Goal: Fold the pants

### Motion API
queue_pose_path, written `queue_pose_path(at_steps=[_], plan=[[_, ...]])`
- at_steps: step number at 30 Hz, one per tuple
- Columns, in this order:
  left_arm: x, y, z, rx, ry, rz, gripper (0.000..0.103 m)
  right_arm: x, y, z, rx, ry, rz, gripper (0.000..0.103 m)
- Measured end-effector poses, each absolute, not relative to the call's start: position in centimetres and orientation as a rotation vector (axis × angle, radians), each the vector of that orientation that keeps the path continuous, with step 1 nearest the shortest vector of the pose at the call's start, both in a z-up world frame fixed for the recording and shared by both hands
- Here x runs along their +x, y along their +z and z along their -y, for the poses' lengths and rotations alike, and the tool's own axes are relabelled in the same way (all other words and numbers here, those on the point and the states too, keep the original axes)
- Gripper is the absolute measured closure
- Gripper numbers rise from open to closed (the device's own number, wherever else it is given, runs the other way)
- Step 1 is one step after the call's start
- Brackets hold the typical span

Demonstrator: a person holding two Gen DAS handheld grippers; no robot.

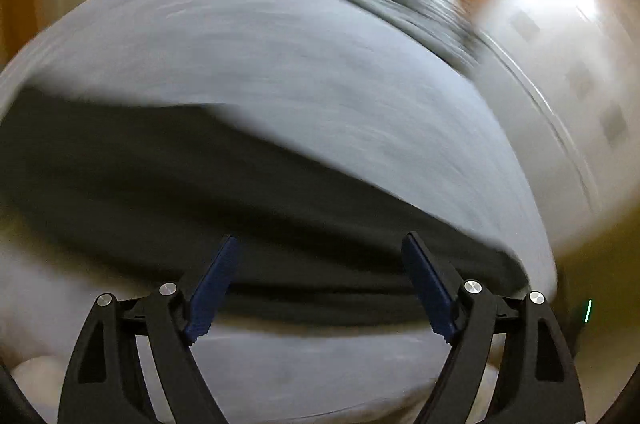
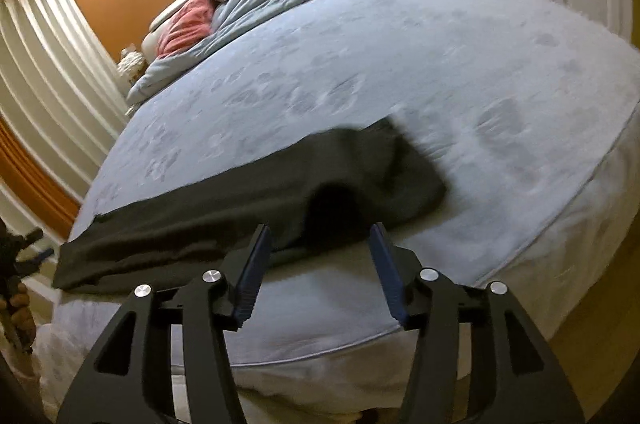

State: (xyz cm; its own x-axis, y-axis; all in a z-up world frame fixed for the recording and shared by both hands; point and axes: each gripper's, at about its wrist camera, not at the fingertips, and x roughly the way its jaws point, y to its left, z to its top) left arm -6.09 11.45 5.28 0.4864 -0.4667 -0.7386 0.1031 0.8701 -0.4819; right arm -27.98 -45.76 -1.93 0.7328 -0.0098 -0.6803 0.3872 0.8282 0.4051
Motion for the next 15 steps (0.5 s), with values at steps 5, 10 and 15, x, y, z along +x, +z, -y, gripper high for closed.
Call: queue_pose_path(at_steps=[5, 10, 15], plan=[[-4.7, 3.0, -28.4, -0.655, -0.056, -0.969, 0.023, -25.8, -2.6, 43.5, 0.605, -0.225, -0.756, 0.053], [-2.1, -1.0, -35.3, -0.827, -0.046, -0.985, 0.023, -24.5, -1.9, 41.4, 0.602, -0.289, -0.784, 0.053], [-0.7, -0.9, -35.5, -0.851, -0.17, -0.904, 0.055, -25.3, -1.4, 41.0, 0.607, -0.381, -0.782, 0.052]])
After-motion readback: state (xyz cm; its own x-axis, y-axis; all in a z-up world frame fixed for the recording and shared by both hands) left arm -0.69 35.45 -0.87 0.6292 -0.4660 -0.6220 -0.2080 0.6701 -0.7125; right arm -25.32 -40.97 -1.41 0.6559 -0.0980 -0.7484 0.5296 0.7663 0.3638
